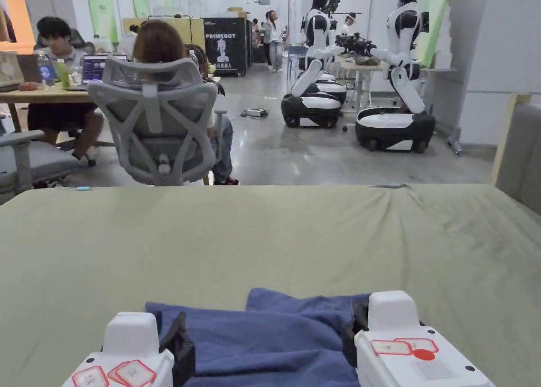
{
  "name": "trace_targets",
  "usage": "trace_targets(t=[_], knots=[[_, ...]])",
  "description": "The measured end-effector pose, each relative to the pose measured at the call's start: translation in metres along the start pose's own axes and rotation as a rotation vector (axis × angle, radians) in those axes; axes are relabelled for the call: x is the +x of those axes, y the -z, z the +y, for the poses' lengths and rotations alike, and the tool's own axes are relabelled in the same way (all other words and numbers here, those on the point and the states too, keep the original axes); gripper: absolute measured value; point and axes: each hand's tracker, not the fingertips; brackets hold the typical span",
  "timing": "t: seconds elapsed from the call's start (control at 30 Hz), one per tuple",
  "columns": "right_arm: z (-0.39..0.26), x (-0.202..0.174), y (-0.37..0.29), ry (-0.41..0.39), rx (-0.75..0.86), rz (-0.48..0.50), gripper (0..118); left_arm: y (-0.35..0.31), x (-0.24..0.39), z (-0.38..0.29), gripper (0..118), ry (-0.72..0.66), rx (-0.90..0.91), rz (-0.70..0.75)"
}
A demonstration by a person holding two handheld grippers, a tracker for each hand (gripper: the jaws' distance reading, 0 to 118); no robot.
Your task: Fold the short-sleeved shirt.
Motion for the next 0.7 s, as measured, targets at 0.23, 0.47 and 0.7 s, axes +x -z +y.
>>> trace_targets(t=[0.23, 0.47, 0.7], knots=[[0.001, -0.016, 0.007, -0.033, -0.003, -0.002, 0, 0.033, -0.044, 0.017, 0, -0.017, -0.164, -0.049], [-0.001, 0.001, 0.012, -0.059, -0.042, -0.027, 0, 0.214, -0.096, 0.028, 0, -0.076, -0.557, -0.069], [-0.019, 0.024, 0.029, -0.064, -0.107, -0.075, 0, 0.328, -0.095, -0.005, 1, -0.048, -0.705, 0.002]])
